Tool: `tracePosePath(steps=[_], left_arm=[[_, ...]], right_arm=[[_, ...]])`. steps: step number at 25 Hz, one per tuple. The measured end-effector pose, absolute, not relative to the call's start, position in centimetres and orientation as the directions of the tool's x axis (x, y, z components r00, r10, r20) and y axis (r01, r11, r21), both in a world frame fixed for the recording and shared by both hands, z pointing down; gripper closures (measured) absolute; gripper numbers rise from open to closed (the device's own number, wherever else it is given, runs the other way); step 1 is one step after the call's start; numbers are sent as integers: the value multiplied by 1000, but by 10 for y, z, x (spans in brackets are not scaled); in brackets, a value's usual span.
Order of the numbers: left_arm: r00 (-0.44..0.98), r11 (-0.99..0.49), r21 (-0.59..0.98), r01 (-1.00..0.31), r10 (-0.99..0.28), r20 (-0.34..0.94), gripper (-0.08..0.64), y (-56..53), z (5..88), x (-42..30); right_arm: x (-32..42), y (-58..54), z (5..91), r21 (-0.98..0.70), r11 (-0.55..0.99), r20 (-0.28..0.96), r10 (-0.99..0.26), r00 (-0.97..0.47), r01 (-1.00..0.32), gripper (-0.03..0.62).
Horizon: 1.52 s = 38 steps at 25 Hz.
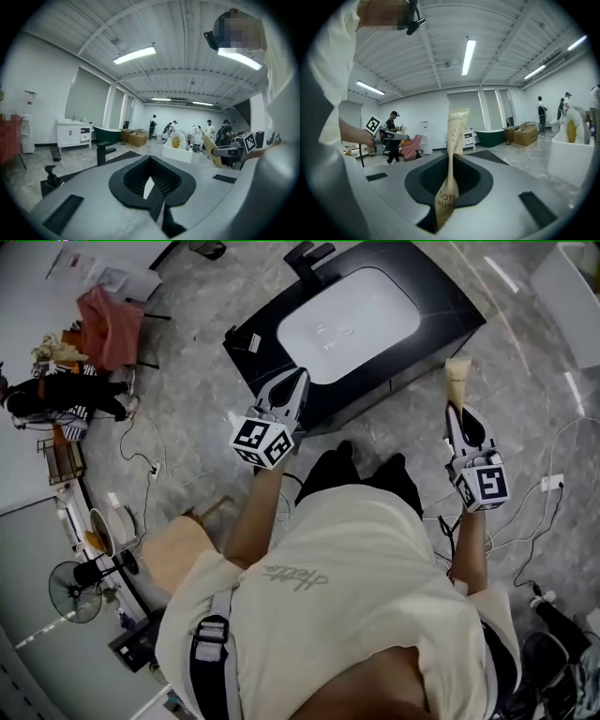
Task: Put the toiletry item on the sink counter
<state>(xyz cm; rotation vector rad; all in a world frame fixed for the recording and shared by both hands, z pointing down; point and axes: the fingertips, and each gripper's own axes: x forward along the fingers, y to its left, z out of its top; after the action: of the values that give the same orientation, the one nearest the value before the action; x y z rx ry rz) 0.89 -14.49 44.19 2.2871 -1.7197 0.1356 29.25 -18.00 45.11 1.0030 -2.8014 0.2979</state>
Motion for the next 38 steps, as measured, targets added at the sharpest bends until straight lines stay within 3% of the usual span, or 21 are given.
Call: tracePosePath(steps=[11,23,31,38], left_arm=[[116,-84,145,-986,-966,231,557,-112,459,-83],[126,-107,120,-987,-978,168,557,-128,465,-199],[46,-22,145,-989,-985,166,557,-132,483,-261],[-76,111,151,-982,-973,217,557,-142,495,-284]], right_arm=[[163,-206,464,-99,880,244,-431,-869,-465,568],[11,-244,429,91,914,306,-402,-863,-394,568],[-88,-257,458,189,960,425,-269,-864,-206,568],[-137,-297,492,116,991,473,-116,-874,-69,568]])
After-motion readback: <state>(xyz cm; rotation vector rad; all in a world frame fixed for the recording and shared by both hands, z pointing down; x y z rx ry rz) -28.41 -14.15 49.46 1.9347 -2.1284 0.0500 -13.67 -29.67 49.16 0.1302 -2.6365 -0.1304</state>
